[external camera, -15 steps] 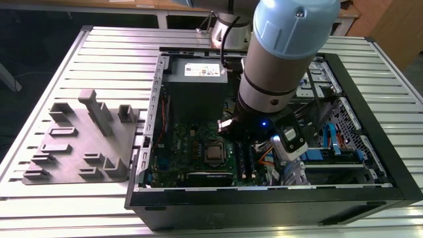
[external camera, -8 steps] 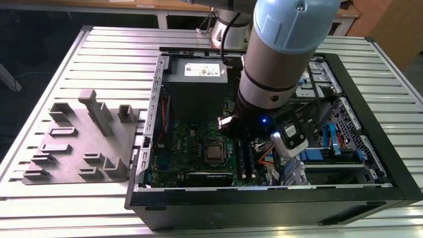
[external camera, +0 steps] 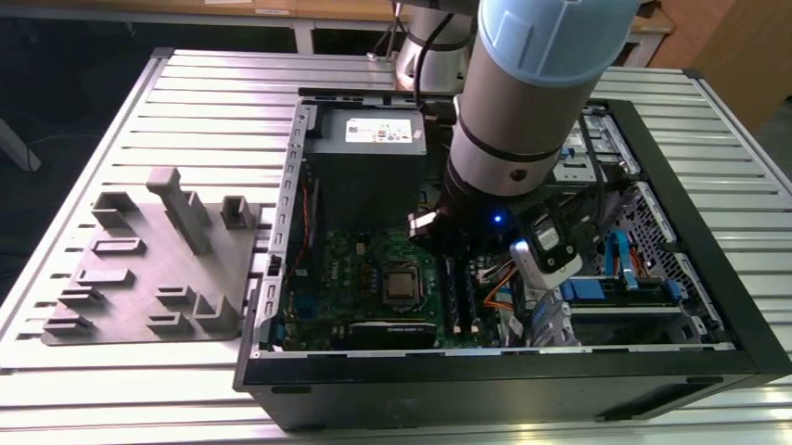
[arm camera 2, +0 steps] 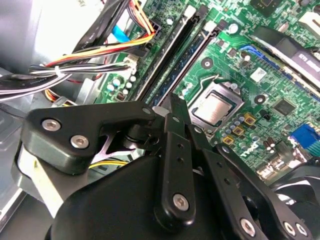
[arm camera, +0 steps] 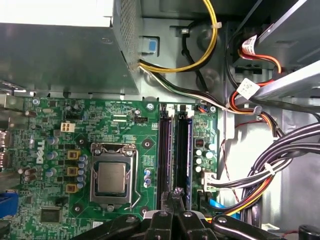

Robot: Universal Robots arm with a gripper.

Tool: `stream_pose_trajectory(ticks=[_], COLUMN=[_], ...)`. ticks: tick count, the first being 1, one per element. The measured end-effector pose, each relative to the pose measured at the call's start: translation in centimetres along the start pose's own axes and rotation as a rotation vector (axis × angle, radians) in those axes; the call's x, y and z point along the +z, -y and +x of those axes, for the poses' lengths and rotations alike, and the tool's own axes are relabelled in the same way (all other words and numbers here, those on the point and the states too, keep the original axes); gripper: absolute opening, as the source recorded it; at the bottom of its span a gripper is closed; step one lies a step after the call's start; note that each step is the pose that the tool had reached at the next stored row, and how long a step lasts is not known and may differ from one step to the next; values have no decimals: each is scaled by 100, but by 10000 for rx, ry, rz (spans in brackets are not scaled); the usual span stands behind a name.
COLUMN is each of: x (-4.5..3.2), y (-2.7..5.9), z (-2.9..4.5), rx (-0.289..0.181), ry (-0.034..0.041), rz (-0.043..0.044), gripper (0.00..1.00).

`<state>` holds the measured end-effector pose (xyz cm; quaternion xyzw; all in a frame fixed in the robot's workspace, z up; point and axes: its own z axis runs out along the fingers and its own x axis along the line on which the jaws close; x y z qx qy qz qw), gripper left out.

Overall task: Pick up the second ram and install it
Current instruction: 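Press down the second ram until it locks into place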

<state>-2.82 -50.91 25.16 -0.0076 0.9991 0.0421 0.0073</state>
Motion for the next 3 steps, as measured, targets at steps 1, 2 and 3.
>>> stream_pose_trajectory(ticks=[1, 2, 3], x=[0, 0, 0], y=[0, 0, 0], z=[-2, -2, -2], rx=[0, 0, 0], ry=[0, 0, 0], rz=[0, 0, 0], gripper=[7, 7, 7])
